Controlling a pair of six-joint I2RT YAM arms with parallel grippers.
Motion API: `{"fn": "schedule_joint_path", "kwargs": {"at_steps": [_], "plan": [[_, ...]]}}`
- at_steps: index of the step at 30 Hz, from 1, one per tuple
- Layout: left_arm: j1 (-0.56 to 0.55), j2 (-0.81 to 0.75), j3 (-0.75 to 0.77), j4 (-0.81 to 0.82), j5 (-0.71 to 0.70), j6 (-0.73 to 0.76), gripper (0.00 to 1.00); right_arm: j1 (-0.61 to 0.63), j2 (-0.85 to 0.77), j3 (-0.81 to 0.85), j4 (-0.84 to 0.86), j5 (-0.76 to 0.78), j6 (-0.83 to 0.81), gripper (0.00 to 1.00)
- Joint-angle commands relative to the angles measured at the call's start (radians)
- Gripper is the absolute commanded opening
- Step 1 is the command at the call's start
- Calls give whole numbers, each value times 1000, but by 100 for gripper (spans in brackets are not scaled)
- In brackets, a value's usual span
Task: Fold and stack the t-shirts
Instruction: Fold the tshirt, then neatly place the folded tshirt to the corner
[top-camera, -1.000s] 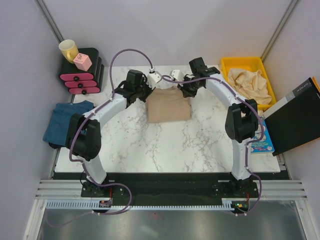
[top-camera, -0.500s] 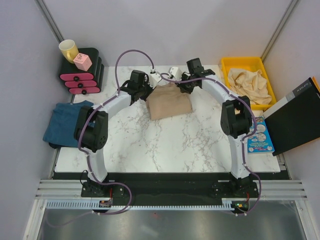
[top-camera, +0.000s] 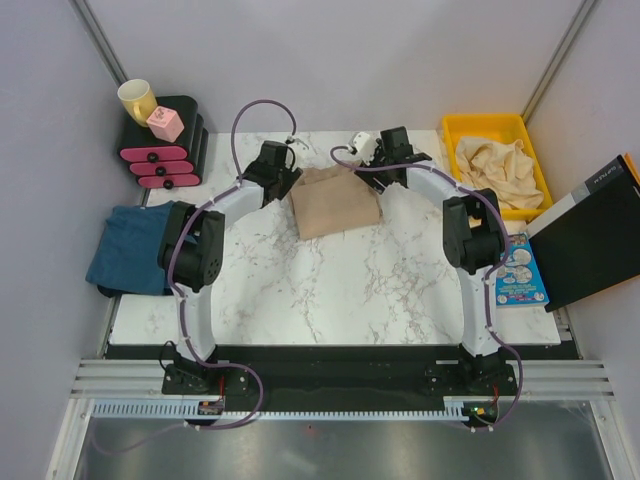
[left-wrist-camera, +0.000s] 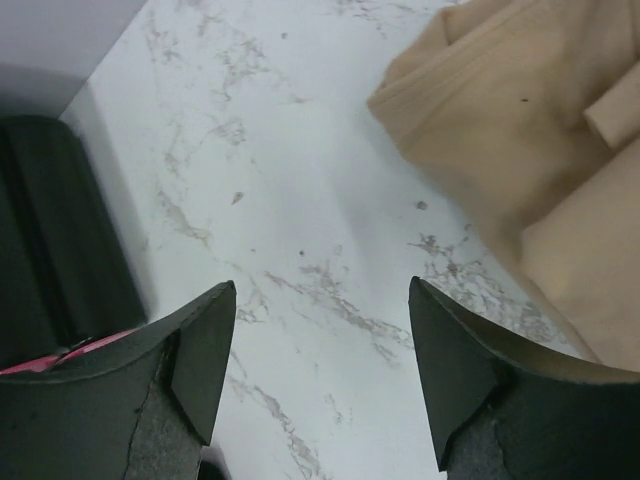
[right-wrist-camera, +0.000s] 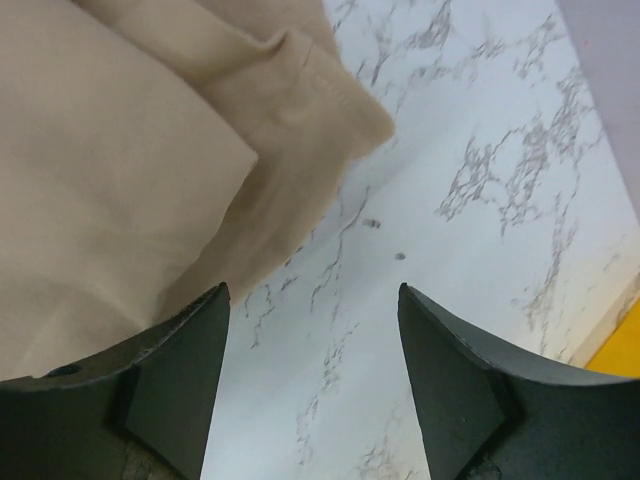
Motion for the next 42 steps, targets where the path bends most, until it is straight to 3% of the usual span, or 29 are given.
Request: {"fn": "schedule_joint_path", "kwargs": {"at_steps": [1,4,8,11,15,23,27,30,34,42], "plan": [[1,-96,-18,91,-88,5,77,4,-114,-59,65,63,22,75],[-4,-149,-4,11,-15,-11,77,-4,-163,-89,1,36,2,75],[-7,-173,64,-253,239,-61,74,-21,-218,-104,-77,6,17,74],[-11,-212,29,-362,424,-96,72,-50,-247,-106,-132,-13,53,75],[5,-206,-1,-435,535,-156,73,-99,-246,-61,-315,-184,109,75],[122,-111,44,-426,697,-412,70,-128,-247,-26,-519,-412,81,75],[159,-33,56,-378,777,-532,72,-128,-246,-23,-562,-424,63,75],[173,4,70,-341,837,-612,81,-128,-251,-33,-577,-428,45,75],[179,66,103,-303,918,-692,84,-128,-255,-27,-613,-437,29,75],[191,143,145,-185,969,-833,95,-130,-206,115,-830,-395,-81,75]]}}
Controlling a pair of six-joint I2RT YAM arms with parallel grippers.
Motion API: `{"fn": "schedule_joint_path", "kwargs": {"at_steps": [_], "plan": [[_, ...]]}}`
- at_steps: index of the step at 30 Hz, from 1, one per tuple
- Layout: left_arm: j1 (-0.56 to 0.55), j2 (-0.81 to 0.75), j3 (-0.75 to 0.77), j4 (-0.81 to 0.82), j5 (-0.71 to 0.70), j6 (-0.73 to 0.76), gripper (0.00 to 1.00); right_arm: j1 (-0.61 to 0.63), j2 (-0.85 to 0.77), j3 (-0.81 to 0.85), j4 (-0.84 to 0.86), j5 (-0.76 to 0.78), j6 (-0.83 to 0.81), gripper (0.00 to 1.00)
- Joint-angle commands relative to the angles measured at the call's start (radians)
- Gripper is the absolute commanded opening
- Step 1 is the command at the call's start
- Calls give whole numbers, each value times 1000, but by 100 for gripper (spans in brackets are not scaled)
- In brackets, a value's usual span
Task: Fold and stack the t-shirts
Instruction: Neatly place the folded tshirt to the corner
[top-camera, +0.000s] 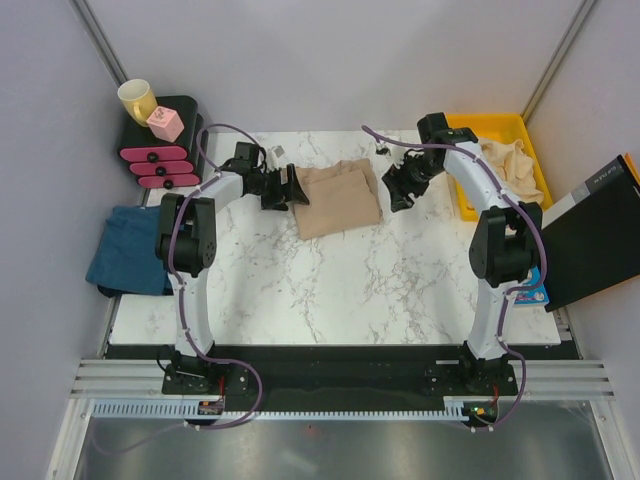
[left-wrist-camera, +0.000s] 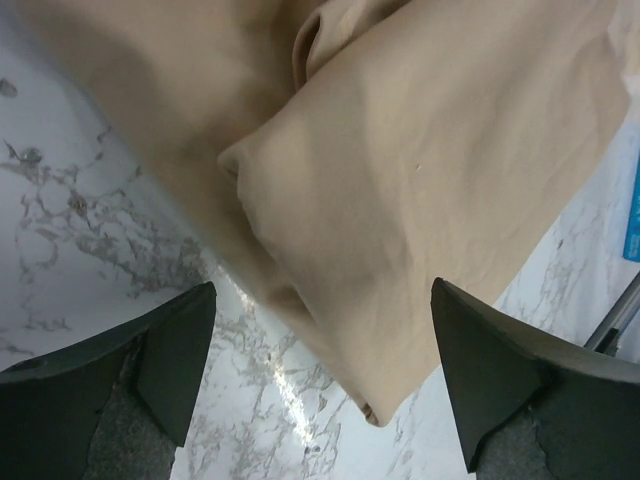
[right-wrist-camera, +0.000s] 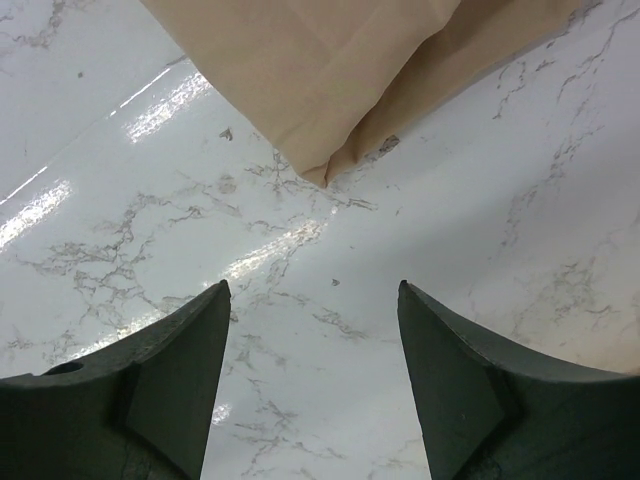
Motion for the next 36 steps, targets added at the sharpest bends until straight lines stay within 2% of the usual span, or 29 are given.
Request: {"fn": "schedule_joint_path", "kwargs": {"at_steps": [1,8,15,21,36], "plan": [[10,27,27,116,64,-124,96,0,22,128,-129,1,-71,75],[12,24,-65,234,75,-198,98,0,76,215,-167,18,-58,74],[17,-54,-149,219,-22,-199,99,0,99,297,-196,47,-66,74],[15,-108,-224,180,-46,-225,99,-2,99,303,-201,58,-71,74],[-33,-32,-269,323,-92,-317,99,1,88,326,-205,73,-74,73]]}}
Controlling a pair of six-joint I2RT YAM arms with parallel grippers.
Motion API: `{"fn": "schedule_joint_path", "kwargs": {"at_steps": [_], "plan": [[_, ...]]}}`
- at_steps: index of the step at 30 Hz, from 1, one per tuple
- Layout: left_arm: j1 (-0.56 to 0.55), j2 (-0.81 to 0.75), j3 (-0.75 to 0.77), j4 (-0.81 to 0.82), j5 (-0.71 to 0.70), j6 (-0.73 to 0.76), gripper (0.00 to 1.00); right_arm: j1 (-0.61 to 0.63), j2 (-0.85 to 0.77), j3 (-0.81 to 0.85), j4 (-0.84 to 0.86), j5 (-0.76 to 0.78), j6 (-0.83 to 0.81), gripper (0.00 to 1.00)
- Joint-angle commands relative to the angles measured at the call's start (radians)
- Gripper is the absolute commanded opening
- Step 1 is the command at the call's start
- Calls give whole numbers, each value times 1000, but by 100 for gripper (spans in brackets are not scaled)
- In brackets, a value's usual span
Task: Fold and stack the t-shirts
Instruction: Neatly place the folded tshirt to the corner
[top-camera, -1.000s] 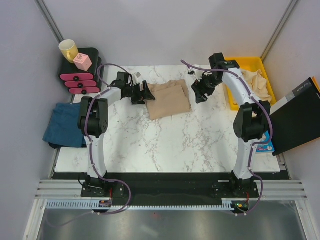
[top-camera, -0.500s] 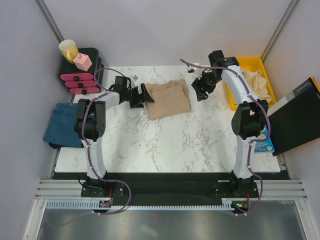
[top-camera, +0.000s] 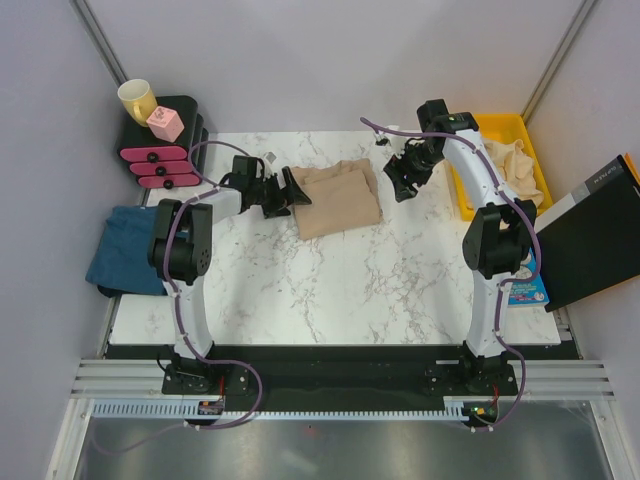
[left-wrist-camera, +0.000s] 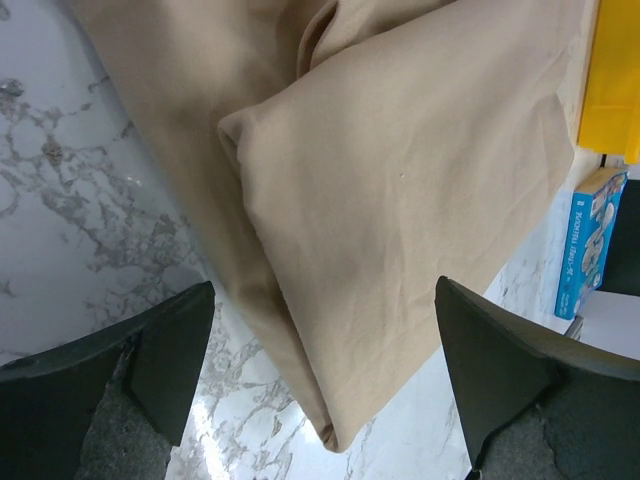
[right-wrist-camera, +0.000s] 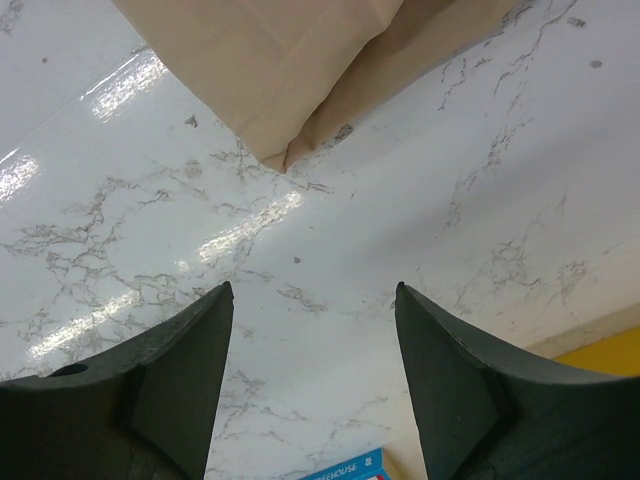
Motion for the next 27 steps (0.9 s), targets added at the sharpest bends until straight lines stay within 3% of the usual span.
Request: {"fn": "schedule_joint_path", "kwargs": {"at_steps": [1,9,12,13,15,16,18,19,21,22,27], "plan": [[-32,60,-30,6,-64,-49,99,1,-17,43,-12,4,-18,73],[-64,76,-48,42,-59,-109,99,1,-29,43,-9,7,-16,73],[-73,78,-44,54,-53,-123,94,0,-28,55,-9,11,-13,72],[-75,79,-45,58,-48,-124,81,1,-29,55,-9,11,-13,72],[-73,89,-39,60,-16,-129,72,1,-31,61,-9,16,-15,72],[-73,89,-38,59,-12,-132,60,1,-32,61,-9,19,-16,72],[-73,89,-45,95,-10,-138,50,1,-37,63,-9,22,-16,72],[-73,90,-48,98,-12,-138,37,1,-37,63,-9,25,-18,72],[-73,90,-56,112,-13,-138,23,1,-41,61,-9,27,-16,72],[-73,90,-54,114,-16,-138,2,1,-43,61,-9,28,-18,72],[-73,78,-33,70,-28,-83,2,1,-57,47,-9,28,-13,71]]}}
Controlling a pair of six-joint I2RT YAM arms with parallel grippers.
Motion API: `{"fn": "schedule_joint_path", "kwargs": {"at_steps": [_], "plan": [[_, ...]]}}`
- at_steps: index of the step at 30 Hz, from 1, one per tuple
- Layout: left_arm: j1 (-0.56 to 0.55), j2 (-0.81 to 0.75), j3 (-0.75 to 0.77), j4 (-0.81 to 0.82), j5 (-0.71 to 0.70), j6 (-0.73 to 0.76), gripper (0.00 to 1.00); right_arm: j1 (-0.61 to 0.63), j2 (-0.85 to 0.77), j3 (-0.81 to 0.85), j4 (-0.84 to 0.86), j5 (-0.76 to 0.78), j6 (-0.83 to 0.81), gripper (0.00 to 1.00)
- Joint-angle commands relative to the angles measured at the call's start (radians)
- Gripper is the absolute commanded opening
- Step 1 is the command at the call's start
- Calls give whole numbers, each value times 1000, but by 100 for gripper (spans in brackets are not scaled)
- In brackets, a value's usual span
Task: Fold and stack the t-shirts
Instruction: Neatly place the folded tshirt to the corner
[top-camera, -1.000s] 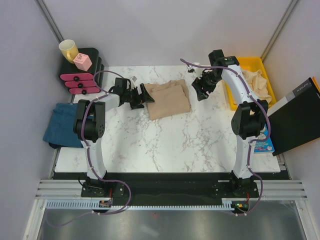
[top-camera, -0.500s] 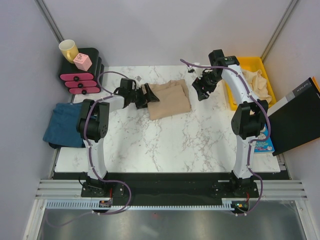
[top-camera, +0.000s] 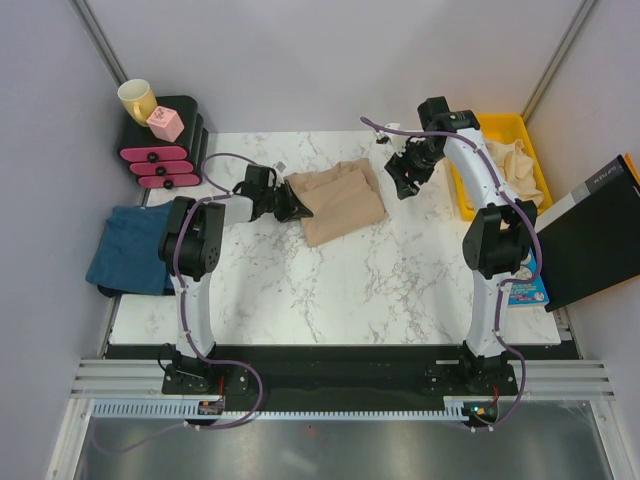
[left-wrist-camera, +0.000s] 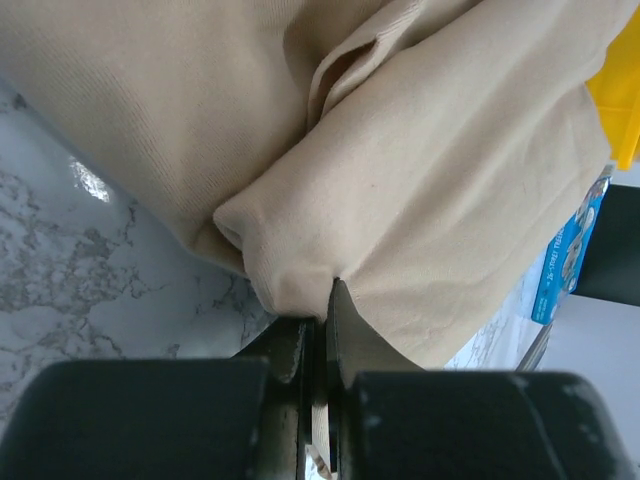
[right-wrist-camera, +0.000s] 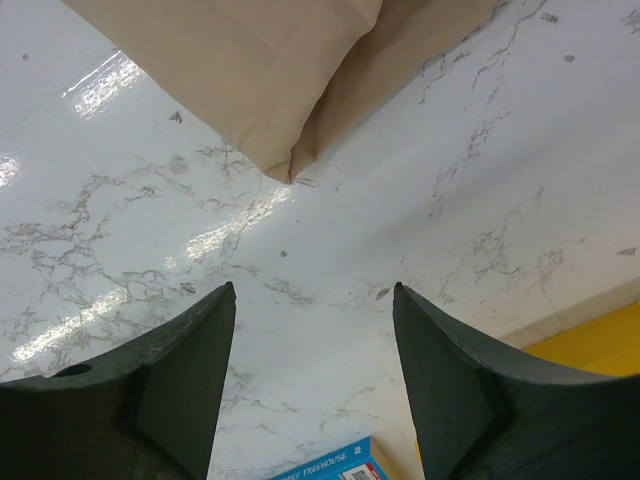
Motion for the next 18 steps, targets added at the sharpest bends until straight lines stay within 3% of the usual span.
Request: {"fn": "schedule_joint_path", "kwargs": {"at_steps": [1,10,18], "plan": [[-10,7,33,-89,-33,67,2,1,-58,22,-2,-4,-7,72],[22,-44,332,-552,-89,456,2,4,-69,3,-1,-9,-20,71],[73,-122,396,-796,-146,636,2,4,-81,12,15,-10,-32,71]]}}
